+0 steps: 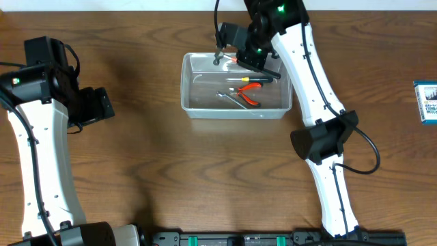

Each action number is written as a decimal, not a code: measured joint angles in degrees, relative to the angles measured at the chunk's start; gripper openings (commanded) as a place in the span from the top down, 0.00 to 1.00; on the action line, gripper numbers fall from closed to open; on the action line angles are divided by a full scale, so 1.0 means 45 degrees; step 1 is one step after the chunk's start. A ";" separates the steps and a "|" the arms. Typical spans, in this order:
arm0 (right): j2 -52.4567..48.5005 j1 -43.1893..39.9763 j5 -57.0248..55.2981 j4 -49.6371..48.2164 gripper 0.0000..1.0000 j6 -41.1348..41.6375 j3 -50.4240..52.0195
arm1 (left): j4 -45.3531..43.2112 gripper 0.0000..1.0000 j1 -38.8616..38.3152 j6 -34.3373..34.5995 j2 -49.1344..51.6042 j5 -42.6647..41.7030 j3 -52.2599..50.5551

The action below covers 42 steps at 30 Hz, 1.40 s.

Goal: Pack container
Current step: 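Lift the hammer and carry it left over the container, then lower the hammer into the container and open the right gripper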

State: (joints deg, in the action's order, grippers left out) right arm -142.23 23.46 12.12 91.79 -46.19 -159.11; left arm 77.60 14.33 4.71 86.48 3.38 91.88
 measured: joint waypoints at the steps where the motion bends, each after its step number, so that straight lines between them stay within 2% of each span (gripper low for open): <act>1: 0.0000 0.0000 0.0019 -0.0044 0.99 -0.0010 0.0223 | 0.0000 0.02 0.0000 0.0000 0.0000 0.0000 0.0000; 30: 0.0000 0.0005 0.0937 -0.2045 0.99 -0.0141 0.4877 | -0.0063 0.02 0.0000 0.0000 0.0000 0.0000 0.0000; 42: 0.0000 0.0005 0.0986 -0.2234 0.95 -0.0141 0.5158 | -0.0063 0.02 0.0000 0.0000 -0.0005 0.0000 0.0000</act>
State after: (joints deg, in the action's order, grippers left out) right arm -142.23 23.49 16.56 81.73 -46.83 -135.90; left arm 77.32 14.33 4.71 86.46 3.38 91.88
